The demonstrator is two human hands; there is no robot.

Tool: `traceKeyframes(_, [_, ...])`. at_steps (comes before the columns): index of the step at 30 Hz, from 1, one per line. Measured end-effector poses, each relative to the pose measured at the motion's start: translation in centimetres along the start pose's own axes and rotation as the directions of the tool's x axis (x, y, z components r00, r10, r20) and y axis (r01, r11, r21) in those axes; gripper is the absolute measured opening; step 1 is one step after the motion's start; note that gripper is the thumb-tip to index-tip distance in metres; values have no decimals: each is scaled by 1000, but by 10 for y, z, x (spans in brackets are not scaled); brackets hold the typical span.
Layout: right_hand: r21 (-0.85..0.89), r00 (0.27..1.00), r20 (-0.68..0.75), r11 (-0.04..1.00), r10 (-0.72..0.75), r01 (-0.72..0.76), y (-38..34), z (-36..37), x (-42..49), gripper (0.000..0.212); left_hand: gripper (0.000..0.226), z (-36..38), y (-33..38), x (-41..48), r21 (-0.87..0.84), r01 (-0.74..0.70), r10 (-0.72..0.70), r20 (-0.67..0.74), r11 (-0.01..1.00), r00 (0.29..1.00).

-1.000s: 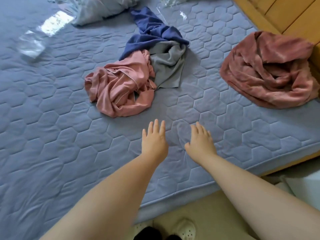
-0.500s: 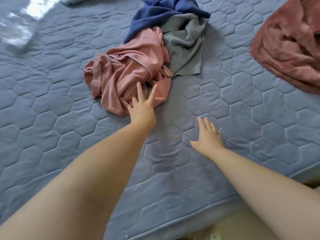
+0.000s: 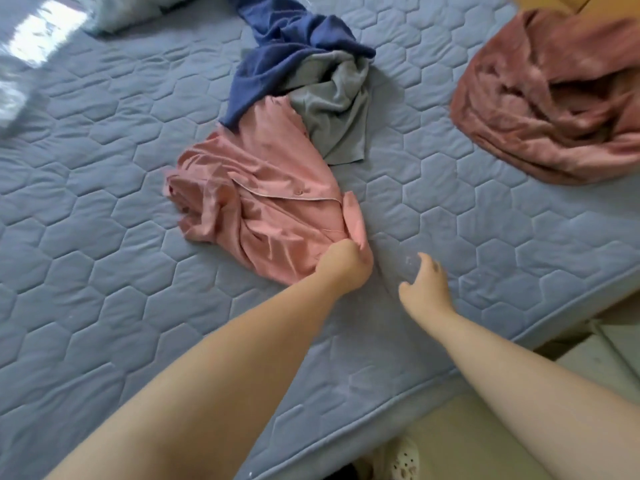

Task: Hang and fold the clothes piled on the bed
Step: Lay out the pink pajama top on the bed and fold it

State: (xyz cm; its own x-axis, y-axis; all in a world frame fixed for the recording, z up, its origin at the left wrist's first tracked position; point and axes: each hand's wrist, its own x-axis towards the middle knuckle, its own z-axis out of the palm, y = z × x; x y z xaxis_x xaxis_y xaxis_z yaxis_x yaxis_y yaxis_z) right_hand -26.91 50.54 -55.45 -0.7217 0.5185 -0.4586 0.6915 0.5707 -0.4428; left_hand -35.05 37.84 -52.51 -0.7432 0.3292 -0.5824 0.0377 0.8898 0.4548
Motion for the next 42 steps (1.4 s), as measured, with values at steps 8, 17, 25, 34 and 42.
traceKeyframes(8, [497, 937, -129, 839, 324, -221, 42, -137, 5, 30, 12, -17, 187, -37, -584, -159, 309, 166, 796, 936])
traceKeyframes(17, [474, 869, -177, 814, 463, -337, 100, -152, 23, 50, 48, 23, 145, 50, 314, -286, 287, 46, 905, 957])
traceKeyframes(25, [252, 955, 123, 922, 269, -292, 119, -25, 52, 117, 127, 103, 65, 101, 634, -329, 170, 300, 700, 939])
traceKeyframes(34, [30, 920, -149, 932, 361, -361, 105, 28, 75, 111, 125, 112, 47, 123, 490, -420, 297, 311, 764, 903])
traceKeyframes(42, [36, 867, -353, 931, 353, -364, 98, 40, 74, 56, 112, 121, 41, 131, 538, -456, 387, 243, 709, 889])
